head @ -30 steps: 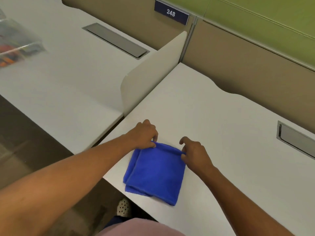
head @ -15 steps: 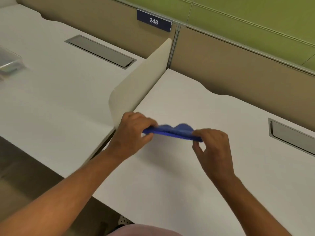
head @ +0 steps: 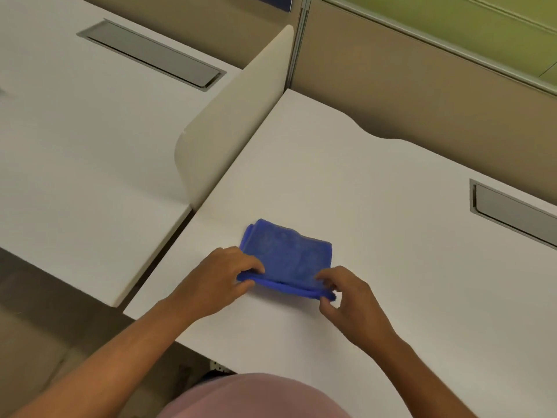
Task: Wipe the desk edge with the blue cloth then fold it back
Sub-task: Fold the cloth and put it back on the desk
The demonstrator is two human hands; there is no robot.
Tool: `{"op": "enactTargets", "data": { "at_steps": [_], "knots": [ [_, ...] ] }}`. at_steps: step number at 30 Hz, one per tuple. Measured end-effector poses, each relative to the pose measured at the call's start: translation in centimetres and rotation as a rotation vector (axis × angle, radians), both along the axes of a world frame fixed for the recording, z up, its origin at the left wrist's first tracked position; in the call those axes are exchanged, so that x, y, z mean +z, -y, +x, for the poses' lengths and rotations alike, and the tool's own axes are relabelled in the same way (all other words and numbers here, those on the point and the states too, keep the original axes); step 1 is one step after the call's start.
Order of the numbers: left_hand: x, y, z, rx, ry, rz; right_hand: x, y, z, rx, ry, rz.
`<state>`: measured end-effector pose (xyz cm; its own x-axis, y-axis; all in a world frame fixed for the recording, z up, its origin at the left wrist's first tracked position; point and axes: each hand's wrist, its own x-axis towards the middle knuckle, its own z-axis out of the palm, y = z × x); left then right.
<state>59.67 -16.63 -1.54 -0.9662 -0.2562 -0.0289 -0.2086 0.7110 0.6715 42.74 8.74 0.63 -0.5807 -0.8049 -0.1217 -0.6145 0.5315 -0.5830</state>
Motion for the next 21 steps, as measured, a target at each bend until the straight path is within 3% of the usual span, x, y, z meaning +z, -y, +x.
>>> {"op": "enactTargets", "data": {
  "at_steps": [6,11,15,19,21],
  "knots": [
    [1.6,2.2,-6.1,0.071,-0.083,-0.017,0.3,3.5,-4.2,-0.240,0.058,-0.107],
    [0.2,3.1,-9.6,0.150,0.023,-0.067,-1.3,5.7,-6.2,-0.257,0.013,-0.009],
    [-1.4,2.8,-10.2,0.203,-0.016,-0.173,-2.7,6.2,-6.4,-0.268,-0.052,0.027],
    [-2.9,1.9,-8.8,0.261,-0.171,-0.469,-3.3,5.7,-4.6,-0.135,-0.415,0.050],
    [-3.9,1.4,-7.4,0.125,-0.306,-0.526,-3.7,5.0,-3.5,0.026,-0.518,-0.047]
  ]
}}
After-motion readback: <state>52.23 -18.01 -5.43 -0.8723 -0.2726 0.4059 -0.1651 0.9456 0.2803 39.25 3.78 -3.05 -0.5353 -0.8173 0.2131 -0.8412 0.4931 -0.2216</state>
